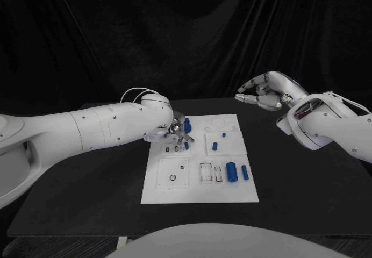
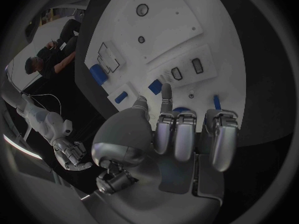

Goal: Assemble the parts on the task board

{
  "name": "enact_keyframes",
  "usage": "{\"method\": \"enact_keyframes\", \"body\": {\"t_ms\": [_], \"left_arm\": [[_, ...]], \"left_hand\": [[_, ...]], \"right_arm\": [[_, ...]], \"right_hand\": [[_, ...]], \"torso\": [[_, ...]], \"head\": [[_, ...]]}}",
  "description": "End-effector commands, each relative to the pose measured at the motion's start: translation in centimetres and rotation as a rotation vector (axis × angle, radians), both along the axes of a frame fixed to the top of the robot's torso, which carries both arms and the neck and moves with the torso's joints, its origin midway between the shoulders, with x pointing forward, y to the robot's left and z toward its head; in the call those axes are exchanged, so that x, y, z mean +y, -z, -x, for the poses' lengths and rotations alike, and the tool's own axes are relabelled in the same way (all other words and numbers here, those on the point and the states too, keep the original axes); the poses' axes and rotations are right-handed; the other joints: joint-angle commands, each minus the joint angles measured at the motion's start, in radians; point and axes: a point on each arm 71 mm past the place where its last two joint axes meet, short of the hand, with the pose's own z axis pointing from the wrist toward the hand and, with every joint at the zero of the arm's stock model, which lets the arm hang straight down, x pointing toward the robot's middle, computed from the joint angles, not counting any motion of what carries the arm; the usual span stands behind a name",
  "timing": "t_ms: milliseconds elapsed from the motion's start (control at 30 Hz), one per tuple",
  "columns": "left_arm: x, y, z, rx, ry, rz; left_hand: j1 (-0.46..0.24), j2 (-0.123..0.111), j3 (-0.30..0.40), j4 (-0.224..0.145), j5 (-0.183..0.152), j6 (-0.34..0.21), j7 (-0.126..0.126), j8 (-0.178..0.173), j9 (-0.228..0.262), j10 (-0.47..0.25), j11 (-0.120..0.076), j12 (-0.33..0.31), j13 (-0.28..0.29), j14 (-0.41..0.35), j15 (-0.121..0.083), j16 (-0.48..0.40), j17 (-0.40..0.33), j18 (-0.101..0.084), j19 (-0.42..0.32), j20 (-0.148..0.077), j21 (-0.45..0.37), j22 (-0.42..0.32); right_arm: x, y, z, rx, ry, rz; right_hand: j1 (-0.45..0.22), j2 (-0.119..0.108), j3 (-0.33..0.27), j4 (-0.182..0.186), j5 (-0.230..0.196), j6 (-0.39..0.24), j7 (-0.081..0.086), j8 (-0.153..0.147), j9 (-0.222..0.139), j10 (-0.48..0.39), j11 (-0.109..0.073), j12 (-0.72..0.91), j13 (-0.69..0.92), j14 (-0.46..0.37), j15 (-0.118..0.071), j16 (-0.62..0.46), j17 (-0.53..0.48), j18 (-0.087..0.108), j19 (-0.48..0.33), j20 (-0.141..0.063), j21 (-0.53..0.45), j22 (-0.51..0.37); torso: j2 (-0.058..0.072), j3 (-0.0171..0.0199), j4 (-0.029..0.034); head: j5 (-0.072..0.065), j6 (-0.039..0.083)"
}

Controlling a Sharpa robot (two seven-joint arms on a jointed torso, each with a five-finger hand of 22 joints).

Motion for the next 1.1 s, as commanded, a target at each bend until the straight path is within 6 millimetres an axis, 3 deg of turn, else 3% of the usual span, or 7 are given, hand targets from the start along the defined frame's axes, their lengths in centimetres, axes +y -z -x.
{"method": "enact_keyframes", "body": {"t_ms": [33, 1100], "left_arm": [[-0.34, 0.16, 0.11, 0.019, 0.026, 0.009], [-0.78, 1.00, 0.05, 0.050, 0.034, -0.008]], "left_hand": [[0.013, 0.000, 0.004, -0.007, 0.008, -0.005, -0.002, -0.007, 0.003, 0.104, 0.003, -0.001, 0.263, 0.106, 0.003, 0.003, 0.263, -0.006, 0.104, -0.001, 0.003, 0.263], [0.023, 0.009, 0.025, -0.022, 0.024, 0.005, -0.005, -0.014, 0.017, 0.104, 0.002, -0.001, 0.263, 0.106, 0.002, 0.003, 0.263, -0.006, 0.103, -0.001, 0.003, 0.263]], "right_arm": [[0.18, 0.18, 0.02, 0.010, -0.013, 0.009], [0.38, 0.35, -0.14, 0.028, -0.014, 0.018]], "right_hand": [[0.004, 0.005, -0.002, 0.004, 0.007, 0.002, 0.002, -0.006, -0.001, 0.105, 0.008, 0.004, 0.263, 0.103, 0.009, 0.003, 0.263, 0.017, -0.006, -0.001, -0.003, 0.169], [0.001, 0.009, -0.005, 0.013, 0.005, 0.002, 0.003, -0.008, -0.003, 0.105, 0.009, 0.004, 0.263, 0.103, 0.009, 0.003, 0.263, 0.018, -0.010, 0.000, -0.011, 0.167]], "torso": [[0.000, -0.0003, -0.0001], [-0.003, -0.0005, 0.0003]], "head": [[0.000, 0.000], [0.001, 0.000]]}}
